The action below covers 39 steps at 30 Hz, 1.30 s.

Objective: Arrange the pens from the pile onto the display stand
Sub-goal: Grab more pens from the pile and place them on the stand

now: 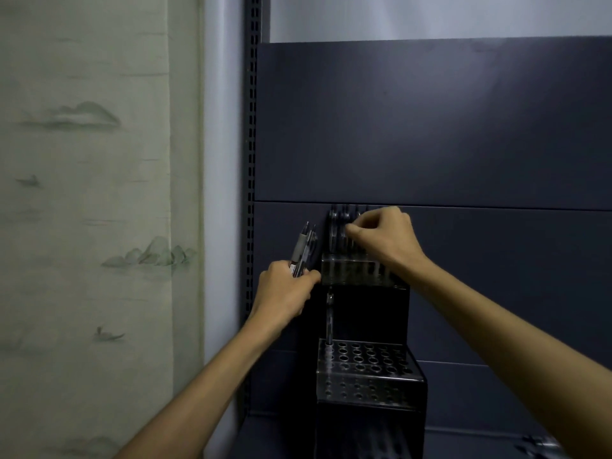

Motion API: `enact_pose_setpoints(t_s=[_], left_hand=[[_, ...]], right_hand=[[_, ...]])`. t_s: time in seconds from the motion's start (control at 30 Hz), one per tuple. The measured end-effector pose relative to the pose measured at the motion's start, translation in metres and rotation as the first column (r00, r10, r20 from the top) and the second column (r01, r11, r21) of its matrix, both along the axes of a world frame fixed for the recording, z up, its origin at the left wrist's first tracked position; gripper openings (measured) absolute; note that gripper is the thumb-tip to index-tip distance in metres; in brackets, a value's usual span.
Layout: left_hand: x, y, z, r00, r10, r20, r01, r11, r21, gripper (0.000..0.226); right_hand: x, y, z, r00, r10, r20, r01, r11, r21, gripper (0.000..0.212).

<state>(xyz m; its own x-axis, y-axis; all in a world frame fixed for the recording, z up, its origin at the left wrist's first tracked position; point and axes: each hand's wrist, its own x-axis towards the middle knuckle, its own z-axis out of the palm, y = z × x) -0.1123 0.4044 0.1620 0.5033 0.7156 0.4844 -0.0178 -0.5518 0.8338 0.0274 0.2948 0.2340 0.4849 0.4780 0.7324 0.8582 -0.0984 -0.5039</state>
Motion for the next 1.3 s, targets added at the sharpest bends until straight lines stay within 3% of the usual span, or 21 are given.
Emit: enact_pose_setpoints(t_s=[0.1,0.27,0.57,0.73,0.8,0.93,1.03,1.1,1.17,1.23,1.3], left_hand=[[-0.002,-0.005,0.005,0.999,0.035,0.002,-0.035,0.998,0.047,0.031],[-0.001,-0.017,0.010,0.998,0.035,-0.056,-0.029,0.995,0.098,0.038],[0.004,-0.024,0.011,0.997,-0.022,-0.072,0.029,0.994,0.102,0.033],[0.007,-0.023,0.008,0.999,-0.029,-0.034,0.030,0.998,0.052,0.037],[0.007,-0.023,0.007,0.998,-0.040,-0.045,0.042,0.998,0.048,0.035],[0.006,-0.021,0.010,0.999,-0.047,-0.020,0.048,0.998,0.032,0.031],[0.005,-0.019,0.014,1.000,-0.020,-0.002,0.020,0.999,0.034,0.033],[0.003,-0.017,0.012,1.000,-0.013,0.003,0.013,0.999,0.045,0.036],[0.002,-0.014,0.009,1.000,-0.008,0.000,0.008,0.998,0.058,0.041],[0.001,-0.011,0.005,1.000,-0.010,-0.003,0.010,0.998,0.062,0.043],[0.000,-0.008,0.002,1.000,-0.012,-0.004,0.012,0.998,0.063,0.043]], right_hand=[[-0.020,-0.008,0.001,0.942,0.255,-0.218,-0.290,0.946,-0.147,0.014],[-0.032,-0.012,-0.005,0.900,0.354,-0.254,-0.413,0.879,-0.239,0.025],[-0.027,-0.014,-0.016,0.860,0.402,-0.314,-0.443,0.894,-0.068,0.040],[-0.023,-0.013,-0.023,0.723,0.508,-0.467,-0.572,0.820,0.007,0.018],[-0.021,-0.015,-0.025,0.708,0.521,-0.477,-0.597,0.802,-0.008,0.014],[-0.020,-0.016,-0.022,0.730,0.513,-0.451,-0.557,0.830,0.042,0.017],[-0.012,-0.009,-0.005,0.738,0.515,-0.437,-0.441,0.857,0.266,0.020],[-0.001,-0.010,0.009,0.811,0.452,-0.372,-0.323,0.875,0.360,0.020],[0.016,-0.012,0.017,0.962,0.207,-0.178,-0.151,0.947,0.283,0.018],[0.025,-0.014,0.018,1.000,0.022,-0.018,-0.018,0.985,0.173,0.016],[0.029,-0.011,0.017,1.000,-0.001,0.010,0.000,0.992,0.125,0.017]])
